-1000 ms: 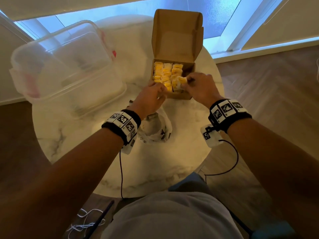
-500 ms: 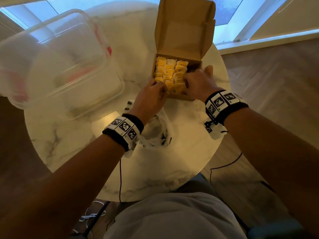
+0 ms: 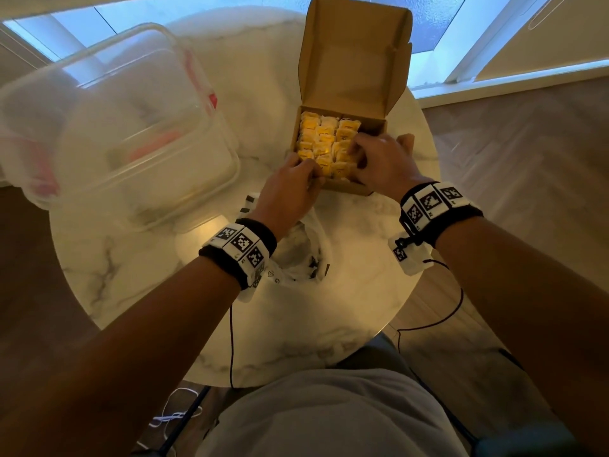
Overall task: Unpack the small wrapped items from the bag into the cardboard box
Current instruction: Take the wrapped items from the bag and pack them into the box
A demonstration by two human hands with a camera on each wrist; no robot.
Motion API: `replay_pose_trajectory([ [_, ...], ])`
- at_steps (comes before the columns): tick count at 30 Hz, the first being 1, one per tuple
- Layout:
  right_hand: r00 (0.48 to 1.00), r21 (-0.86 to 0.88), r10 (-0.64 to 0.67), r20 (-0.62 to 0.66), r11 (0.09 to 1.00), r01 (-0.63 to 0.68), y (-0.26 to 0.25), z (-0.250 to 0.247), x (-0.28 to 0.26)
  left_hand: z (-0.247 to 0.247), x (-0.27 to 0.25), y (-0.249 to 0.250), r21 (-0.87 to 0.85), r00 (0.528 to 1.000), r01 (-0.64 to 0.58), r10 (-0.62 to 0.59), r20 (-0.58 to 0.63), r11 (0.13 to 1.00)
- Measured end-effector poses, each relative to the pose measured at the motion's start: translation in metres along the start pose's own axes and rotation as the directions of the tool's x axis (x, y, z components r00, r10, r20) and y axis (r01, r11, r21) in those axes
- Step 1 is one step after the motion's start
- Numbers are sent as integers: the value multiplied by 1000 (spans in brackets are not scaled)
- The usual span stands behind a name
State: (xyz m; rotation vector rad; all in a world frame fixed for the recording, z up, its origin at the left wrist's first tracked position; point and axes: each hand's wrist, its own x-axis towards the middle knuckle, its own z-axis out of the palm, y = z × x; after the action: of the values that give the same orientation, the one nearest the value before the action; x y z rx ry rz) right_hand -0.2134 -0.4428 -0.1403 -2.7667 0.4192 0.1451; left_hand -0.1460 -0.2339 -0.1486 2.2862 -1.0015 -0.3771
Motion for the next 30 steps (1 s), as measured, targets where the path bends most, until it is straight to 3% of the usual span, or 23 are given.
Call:
replay_pose_trajectory([
  [5,995,59,0,-97,998,6,-10,-17,-9,-15,-4,6,-47,999,-43,41,-31,998],
  [8,989,183,-54,-134,980,78,-23,-22,-19,-35,-13,5,-59,997,-45,41,-69,997],
  [12,982,260,-177,-72,947,189,-54,-16,-39,-57,-40,-9,-60,995,-31,25,-100,998],
  [17,956,386,-290,51,888,248,-92,11,-76,-59,-90,-33,-48,1000,-6,6,-6,999],
  [22,966,348,-182,182,931,110,-111,46,-104,-42,-115,-44,27,988,37,-40,147,999],
  [27,973,306,-69,219,952,-1,-116,59,-120,-28,-106,-34,90,982,167,-174,72,982],
  [30,980,299,-40,195,954,-20,-117,60,-124,-23,-102,-32,149,975,181,-198,104,972],
])
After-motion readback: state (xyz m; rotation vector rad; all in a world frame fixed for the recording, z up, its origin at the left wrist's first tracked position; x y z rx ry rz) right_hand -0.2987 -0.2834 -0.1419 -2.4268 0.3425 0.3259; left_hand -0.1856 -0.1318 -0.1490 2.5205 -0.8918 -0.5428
